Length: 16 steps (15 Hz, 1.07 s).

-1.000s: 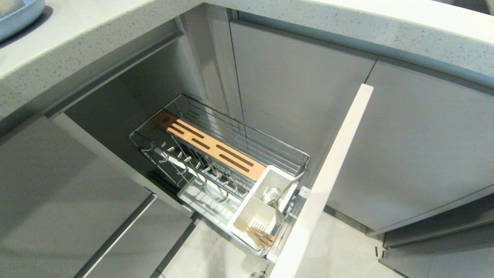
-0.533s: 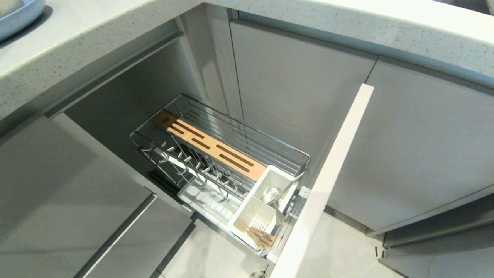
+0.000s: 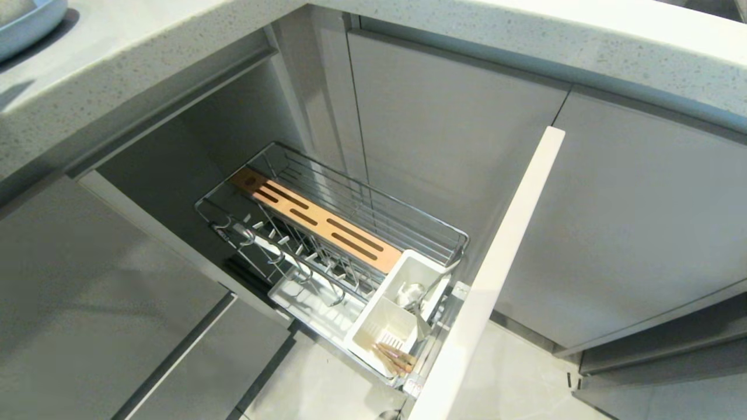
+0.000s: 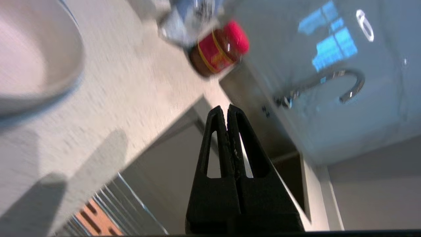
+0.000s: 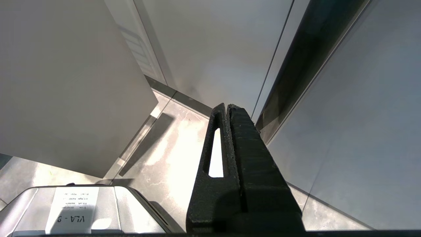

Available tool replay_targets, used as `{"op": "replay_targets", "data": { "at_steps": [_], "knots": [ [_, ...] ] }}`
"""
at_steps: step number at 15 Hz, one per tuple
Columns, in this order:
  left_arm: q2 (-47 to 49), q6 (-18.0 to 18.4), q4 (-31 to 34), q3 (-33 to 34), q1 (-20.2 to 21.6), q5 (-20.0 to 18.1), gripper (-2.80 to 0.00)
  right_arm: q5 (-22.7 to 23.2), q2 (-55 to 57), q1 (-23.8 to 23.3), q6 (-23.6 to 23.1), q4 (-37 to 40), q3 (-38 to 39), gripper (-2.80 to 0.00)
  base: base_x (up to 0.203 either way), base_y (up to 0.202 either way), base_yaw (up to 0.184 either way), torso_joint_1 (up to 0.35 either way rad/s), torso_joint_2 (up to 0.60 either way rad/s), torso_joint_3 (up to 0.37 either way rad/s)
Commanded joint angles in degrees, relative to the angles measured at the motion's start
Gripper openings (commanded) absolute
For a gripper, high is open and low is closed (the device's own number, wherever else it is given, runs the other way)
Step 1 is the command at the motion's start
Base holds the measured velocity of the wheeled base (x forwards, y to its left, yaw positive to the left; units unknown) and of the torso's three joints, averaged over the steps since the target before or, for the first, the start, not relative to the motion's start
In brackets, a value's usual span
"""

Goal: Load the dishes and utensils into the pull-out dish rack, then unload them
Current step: Take the fork out of the cupboard

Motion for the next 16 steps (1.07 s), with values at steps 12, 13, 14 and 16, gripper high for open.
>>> {"op": "replay_targets", "data": {
  "at_steps": [12,13,14,16],
  "knots": [
    [16.20,-0.13,1.48,7.01,-21.71,9.12,-2.80,0.00,-0.24,0.01,0.06,-0.02,0.09,-2.80,0.000,0.000,0.000,0.000,0.00,0.000],
    [17.47,0.03,2.27,7.32,-21.74,9.21,-2.80,0.00,-0.24,0.01,-0.02,-0.02,0.09,-2.80,0.000,0.000,0.000,0.000,0.00,0.000],
    [18.87,0.16,2.69,7.56,-21.71,9.33,-2.80,0.00,-0.24,0.01,-0.02,0.00,0.09,-2.80,0.000,0.000,0.000,0.000,0.00,0.000],
    [21.31,1.16,3.38,7.65,-22.09,9.32,-2.80,0.00,-0.24,0.01,-0.02,-0.02,0.09,-2.80,0.000,0.000,0.000,0.000,0.00,0.000]
  ]
}}
